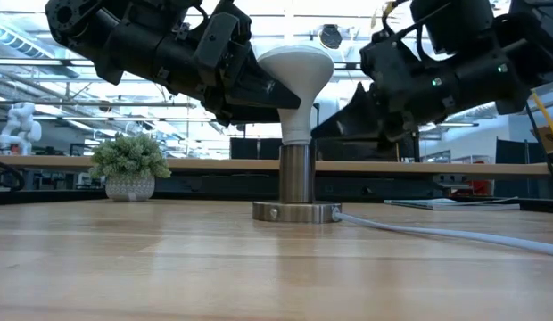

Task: Screw lightbulb
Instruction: Insert the white lightbulb into the desk lamp

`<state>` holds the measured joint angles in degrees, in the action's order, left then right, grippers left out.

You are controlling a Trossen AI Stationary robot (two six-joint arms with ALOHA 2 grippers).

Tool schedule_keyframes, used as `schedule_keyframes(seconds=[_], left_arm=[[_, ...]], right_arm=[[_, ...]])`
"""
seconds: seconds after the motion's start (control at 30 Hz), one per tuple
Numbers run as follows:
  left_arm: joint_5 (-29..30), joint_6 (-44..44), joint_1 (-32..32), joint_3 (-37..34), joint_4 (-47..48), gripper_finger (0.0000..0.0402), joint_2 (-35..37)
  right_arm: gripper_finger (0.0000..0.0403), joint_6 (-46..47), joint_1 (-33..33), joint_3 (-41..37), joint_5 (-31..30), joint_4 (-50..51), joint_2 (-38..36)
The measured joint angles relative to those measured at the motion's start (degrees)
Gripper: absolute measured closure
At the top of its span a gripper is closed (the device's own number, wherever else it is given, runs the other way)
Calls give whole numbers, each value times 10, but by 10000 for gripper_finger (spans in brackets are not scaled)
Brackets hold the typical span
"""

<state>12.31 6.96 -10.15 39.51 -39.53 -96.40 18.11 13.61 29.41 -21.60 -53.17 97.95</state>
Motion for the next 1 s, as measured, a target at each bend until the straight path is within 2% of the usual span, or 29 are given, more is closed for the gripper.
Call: schedule_keyframes(seconds=[0.1, 0.2, 0.4, 0.57, 0.7, 0.87, 1.0], left_arm=[[-1, 0, 0, 0, 0, 154, 0], [-1, 0, 0, 0, 0, 154, 0], [0, 0, 0, 0, 1, 154, 0], [0, -2, 0, 0, 0, 154, 0], [0, -2, 0, 0, 0, 154, 0], [-3, -2, 1, 0, 0, 154, 0], [-5, -1, 13, 0, 0, 154, 0]], right_arm=[[403, -13, -8, 0, 135, -5, 0], [403, 11, -10, 0, 188, 2, 0], [403, 23, -15, 0, 169, 24, 0], [403, 55, -31, 0, 115, 109, 0], [403, 59, -35, 0, 70, 127, 0], [403, 52, -35, 0, 71, 147, -29], [403, 52, -34, 0, 98, 219, -83]])
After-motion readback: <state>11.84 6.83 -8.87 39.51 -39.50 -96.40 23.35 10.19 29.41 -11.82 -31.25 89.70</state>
